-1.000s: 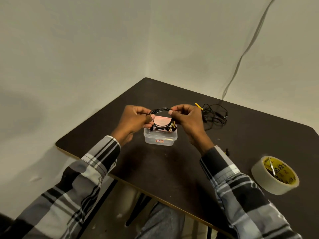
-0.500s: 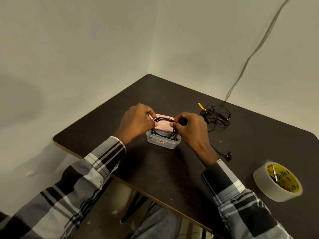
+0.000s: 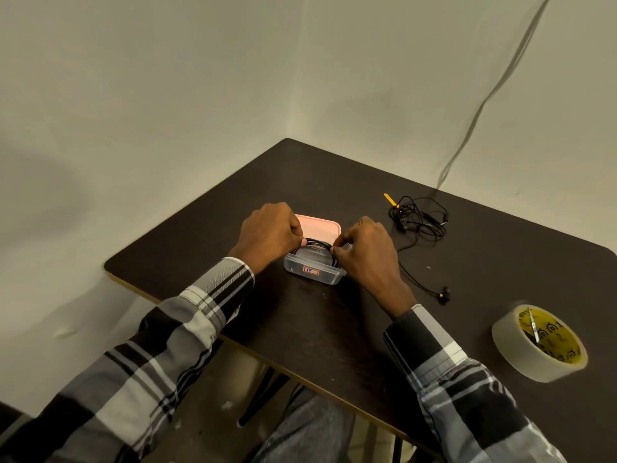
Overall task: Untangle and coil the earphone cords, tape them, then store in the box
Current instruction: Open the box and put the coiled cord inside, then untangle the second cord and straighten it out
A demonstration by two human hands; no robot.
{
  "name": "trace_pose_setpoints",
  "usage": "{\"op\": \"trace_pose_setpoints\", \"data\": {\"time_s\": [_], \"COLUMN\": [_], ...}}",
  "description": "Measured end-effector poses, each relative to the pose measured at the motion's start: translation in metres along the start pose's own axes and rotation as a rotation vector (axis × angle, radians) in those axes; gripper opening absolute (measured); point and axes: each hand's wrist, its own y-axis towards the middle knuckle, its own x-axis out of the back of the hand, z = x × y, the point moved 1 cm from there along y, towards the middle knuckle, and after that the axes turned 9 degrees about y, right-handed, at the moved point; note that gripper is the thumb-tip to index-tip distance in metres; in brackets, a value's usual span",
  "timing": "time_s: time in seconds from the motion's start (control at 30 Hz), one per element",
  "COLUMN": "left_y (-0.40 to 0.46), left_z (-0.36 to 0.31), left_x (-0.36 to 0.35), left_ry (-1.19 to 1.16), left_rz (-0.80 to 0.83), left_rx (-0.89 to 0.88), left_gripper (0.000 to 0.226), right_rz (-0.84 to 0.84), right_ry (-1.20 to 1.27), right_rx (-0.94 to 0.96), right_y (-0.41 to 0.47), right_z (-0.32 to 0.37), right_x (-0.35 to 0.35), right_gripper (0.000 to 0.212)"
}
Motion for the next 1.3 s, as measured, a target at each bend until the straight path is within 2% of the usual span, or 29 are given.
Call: {"op": "trace_pose_setpoints", "data": {"time_s": [0.1, 0.27, 0.33, 0.5, 0.63, 0.73, 0.83, 0.97, 1.03, 1.13, 1.3], "left_y": [0.003, 0.003, 0.003, 0.0, 0.0, 0.0, -0.006, -0.013, -0.013, -0.014, -0.011], "left_z": [0.002, 0.009, 0.015, 0.019, 0.003, -0.018, -0.047, -0.082, -0.092, -0.103, -0.106], "left_x": [-0.008, -0.011, -0.008, 0.001, -0.002, -0.008, -0.017, -0.038, -0.048, -0.056, -0.058], "left_ry": [-0.05, -0.046, -0.051, -0.091, -0.14, -0.198, -0.258, -0.258, -0.239, -0.235, -0.142], "left_rz": [-0.027, -0.1, -0.116, -0.163, -0.258, -0.309, -0.293, -0.185, -0.158, -0.146, -0.185], "left_rx": [0.055, 0.133, 0.173, 0.171, 0.101, 0.023, -0.061, -0.164, -0.193, -0.246, -0.284], "left_gripper": [0.008, 0.011, 0.015, 0.008, 0.013, 0.015, 0.015, 0.015, 0.015, 0.013, 0.015], "right_rz": [0.003, -0.04, -0.046, -0.139, -0.211, -0.139, -0.005, -0.009, 0.025, 0.003, -0.017], "right_ry": [0.029, 0.079, 0.174, 0.462, 0.309, 0.074, -0.103, -0.119, -0.003, 0.321, 0.786], "right_rx": [-0.042, -0.01, 0.005, -0.033, -0.077, -0.215, -0.341, -0.345, -0.375, -0.38, -0.364], "right_y": [0.003, 0.011, 0.016, 0.015, -0.004, -0.021, -0.035, -0.046, -0.047, -0.052, -0.066], "right_z": [0.001, 0.006, 0.012, 0.006, -0.032, -0.07, -0.095, -0.107, -0.112, -0.116, -0.106], "right_x": [-0.006, -0.014, -0.019, -0.011, 0.018, 0.038, 0.047, 0.053, 0.056, 0.068, 0.101], "right_gripper": [0.008, 0.01, 0.013, 0.016, 0.014, 0.022, 0.029, 0.02, 0.015, 0.008, 0.014]}}
